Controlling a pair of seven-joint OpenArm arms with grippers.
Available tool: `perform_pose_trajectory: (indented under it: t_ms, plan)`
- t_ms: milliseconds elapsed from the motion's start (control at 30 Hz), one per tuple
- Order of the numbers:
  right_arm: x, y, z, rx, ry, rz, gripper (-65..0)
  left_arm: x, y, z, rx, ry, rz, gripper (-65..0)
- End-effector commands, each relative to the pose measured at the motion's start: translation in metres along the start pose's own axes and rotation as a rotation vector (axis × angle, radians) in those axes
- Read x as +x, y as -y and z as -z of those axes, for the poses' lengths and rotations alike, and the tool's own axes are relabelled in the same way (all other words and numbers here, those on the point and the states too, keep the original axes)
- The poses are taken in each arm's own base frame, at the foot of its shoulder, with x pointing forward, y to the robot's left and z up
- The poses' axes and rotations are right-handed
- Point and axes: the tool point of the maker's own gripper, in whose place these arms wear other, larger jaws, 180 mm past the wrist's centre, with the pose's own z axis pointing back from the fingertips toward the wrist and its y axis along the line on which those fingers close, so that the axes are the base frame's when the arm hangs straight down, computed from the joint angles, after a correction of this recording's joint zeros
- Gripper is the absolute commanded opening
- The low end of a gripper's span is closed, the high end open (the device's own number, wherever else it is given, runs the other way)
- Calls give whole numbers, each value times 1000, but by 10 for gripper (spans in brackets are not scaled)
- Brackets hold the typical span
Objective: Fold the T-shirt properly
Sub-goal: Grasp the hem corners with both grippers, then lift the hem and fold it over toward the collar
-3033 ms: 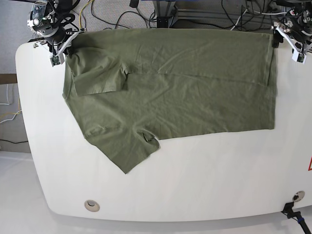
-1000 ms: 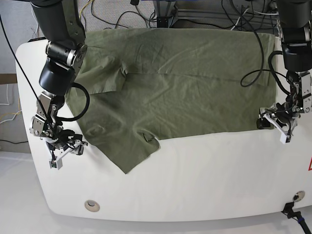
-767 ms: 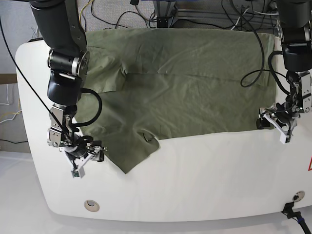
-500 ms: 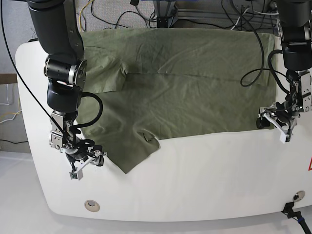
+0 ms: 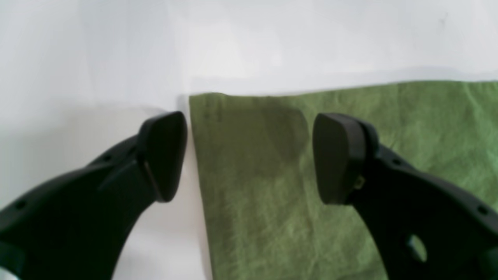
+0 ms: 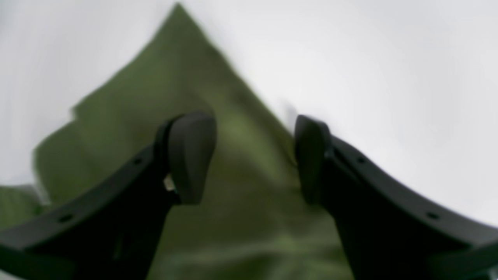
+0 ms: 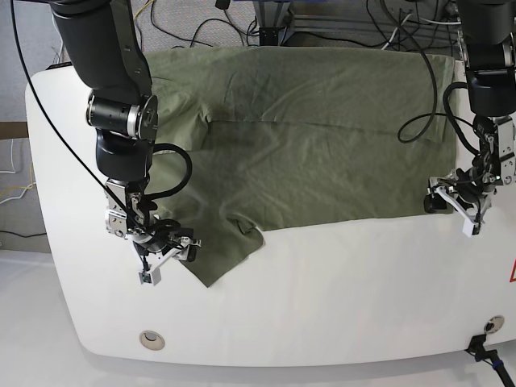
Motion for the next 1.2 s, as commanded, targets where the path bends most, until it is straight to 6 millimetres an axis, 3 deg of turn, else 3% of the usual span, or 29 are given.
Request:
perform_pose_trajectory:
  t_ms: [0, 200, 267, 433, 500, 633, 700, 933, 1100, 1167]
  plan:
    - [32, -3, -3, 7, 69, -14, -306, 12, -7, -5, 11, 12, 8, -173]
    - [31, -12, 0, 22, 70, -12, -317, 11, -8, -6, 13, 12, 8, -173]
    - [30, -12, 0, 21, 68, -10, -386, 11, -8, -6, 13, 12, 8, -173]
    - [30, -12, 0, 21, 68, -10, -650, 11, -8, -6, 13, 12, 8, -174]
    - [29, -12, 0, 23, 66, -12, -650, 11, -8, -6, 13, 12, 8, -245]
    - [29, -12, 0, 23, 66, -13, -650, 12, -8, -6, 12, 20, 6, -541]
    - [28, -11, 0, 22, 65, -12, -650, 18, -8, -6, 12, 54, 5, -623]
    - [28, -11, 0, 22, 63, -14, -650, 22, -8, -6, 13, 76, 0, -650]
    - [41, -12, -8, 15, 61, -50, -650, 24, -8, -7, 12, 83, 0, -650]
    - [45, -10, -16, 1, 70, -79, -650, 34, -6, -9, 9, 124, 8, -650]
